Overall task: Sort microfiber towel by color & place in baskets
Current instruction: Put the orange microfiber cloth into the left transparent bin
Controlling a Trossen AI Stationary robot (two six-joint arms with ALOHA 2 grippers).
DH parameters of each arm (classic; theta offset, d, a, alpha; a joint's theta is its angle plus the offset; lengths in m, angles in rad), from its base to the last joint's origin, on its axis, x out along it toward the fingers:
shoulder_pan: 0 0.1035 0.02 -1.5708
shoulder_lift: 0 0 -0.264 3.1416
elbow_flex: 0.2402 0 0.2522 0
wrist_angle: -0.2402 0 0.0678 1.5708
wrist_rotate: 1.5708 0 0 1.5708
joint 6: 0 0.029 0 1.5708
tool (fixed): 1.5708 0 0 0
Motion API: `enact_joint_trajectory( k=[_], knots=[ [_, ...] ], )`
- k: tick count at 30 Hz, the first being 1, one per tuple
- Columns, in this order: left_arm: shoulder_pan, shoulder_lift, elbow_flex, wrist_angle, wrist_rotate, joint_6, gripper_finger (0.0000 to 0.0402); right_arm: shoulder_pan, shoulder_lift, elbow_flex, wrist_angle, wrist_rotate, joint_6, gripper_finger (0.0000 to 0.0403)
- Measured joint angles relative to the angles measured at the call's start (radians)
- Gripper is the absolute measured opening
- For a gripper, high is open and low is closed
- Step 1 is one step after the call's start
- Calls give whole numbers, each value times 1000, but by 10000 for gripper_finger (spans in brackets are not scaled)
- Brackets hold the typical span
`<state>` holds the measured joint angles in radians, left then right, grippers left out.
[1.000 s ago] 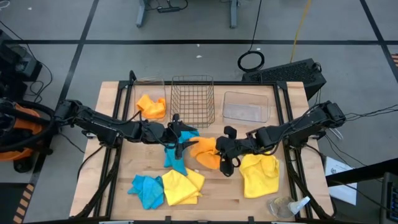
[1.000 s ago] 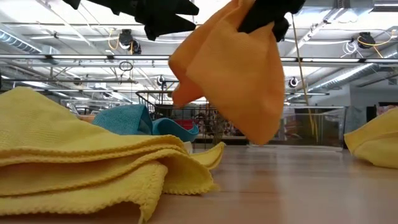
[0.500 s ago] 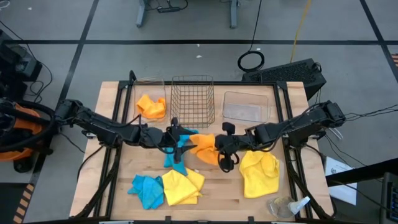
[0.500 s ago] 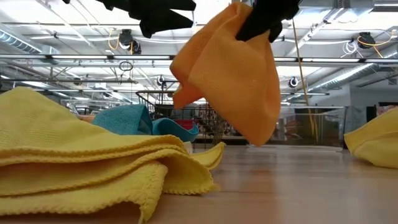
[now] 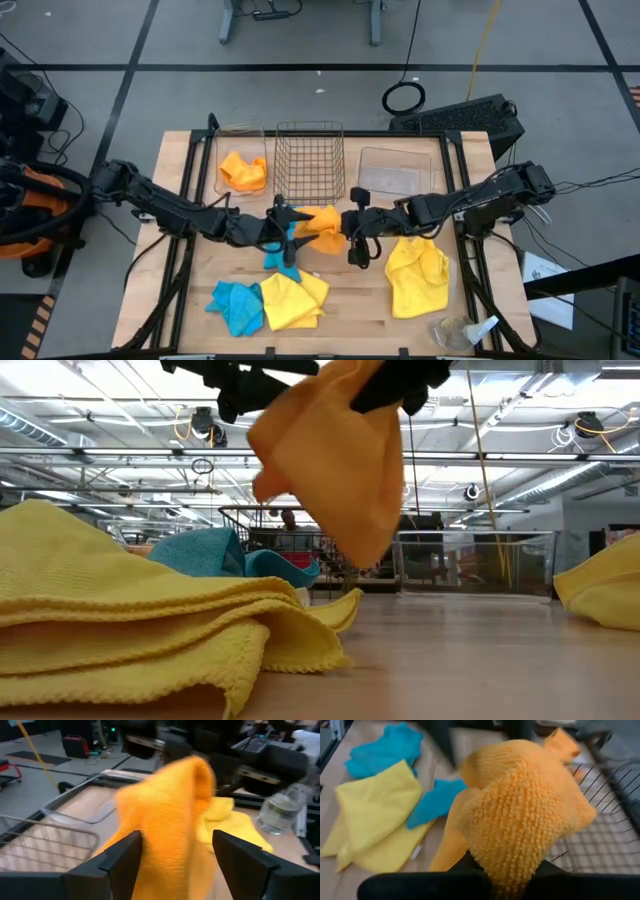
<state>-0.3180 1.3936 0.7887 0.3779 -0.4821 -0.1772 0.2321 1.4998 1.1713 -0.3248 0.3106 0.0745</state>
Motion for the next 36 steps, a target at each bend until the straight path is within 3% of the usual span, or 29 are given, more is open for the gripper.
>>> enact_joint_trajectory(
  k=[4, 12, 24, 30, 33, 36],
  knots=[
    [-28, 40, 0, 106, -57, 69, 259, -23, 0, 0, 28, 5, -11, 20],
    [-85, 25, 43, 157, -321, 273, 298, -62, 0, 0, 57, 6, -12, 20],
    [-62, 41, 83, -21, -328, 291, 333, -82, 0, 0, 158, 1, -59, 20],
    [-39, 78, 83, -89, -335, 288, 270, -96, 0, 0, 185, 1, -61, 20],
    [-25, 90, 83, -84, -335, 288, 210, -98, 0, 0, 188, 1, -59, 20],
    [-21, 92, 83, -109, -335, 290, 122, -98, 0, 0, 180, 1, -57, 25]
  ],
)
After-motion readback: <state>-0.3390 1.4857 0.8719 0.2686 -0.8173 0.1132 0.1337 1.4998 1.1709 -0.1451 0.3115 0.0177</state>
